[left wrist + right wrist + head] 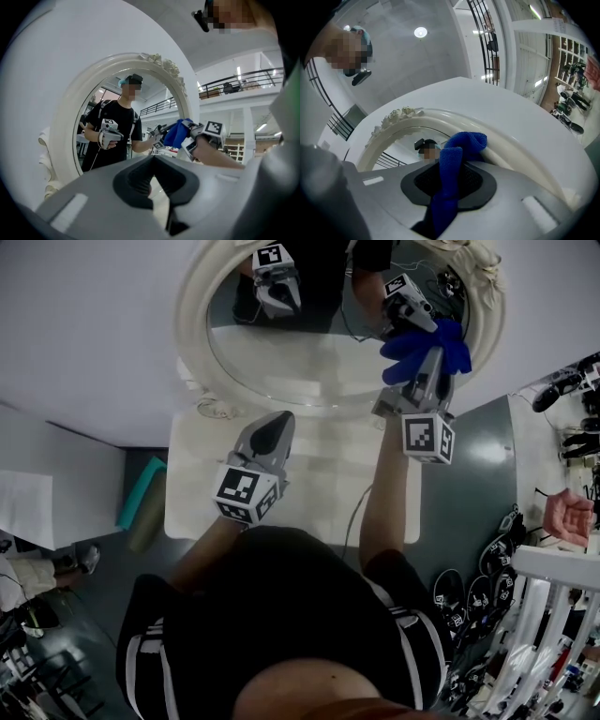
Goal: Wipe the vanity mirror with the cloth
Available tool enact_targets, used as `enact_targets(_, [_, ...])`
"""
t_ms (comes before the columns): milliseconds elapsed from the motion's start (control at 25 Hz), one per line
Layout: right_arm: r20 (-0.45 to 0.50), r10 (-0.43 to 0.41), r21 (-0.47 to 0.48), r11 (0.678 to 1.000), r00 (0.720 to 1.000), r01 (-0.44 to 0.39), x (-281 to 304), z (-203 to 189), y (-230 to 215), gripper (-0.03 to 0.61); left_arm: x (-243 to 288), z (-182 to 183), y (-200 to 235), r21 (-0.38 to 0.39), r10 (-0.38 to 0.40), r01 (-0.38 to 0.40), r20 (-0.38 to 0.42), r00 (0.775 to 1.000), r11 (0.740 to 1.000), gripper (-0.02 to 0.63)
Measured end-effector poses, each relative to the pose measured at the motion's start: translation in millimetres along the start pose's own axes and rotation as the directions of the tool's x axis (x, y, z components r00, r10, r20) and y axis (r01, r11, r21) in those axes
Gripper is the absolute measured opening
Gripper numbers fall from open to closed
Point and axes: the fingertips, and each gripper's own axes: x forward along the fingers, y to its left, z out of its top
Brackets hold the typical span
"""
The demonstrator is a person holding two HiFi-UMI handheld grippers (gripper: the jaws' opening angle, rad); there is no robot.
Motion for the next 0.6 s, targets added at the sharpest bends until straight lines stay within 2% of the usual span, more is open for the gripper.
enact_targets(440, [0.012,0.068,-0.039,0.997,0.998,-0.068,31.5,33.4,45.9,0.072,-27.2,18.9,15.4,-0.018,0.018,-0.018,0.033,0.999,1.000,0.011])
enact_targets(600, [0.020,0.082,-0.039,0.996,0.996,-0.081,39.1,38.7,49.8,0.072,-30.9,16.2,17.1,-0.021,0.029,-0.029,0.039,0.999,0.999,0.011])
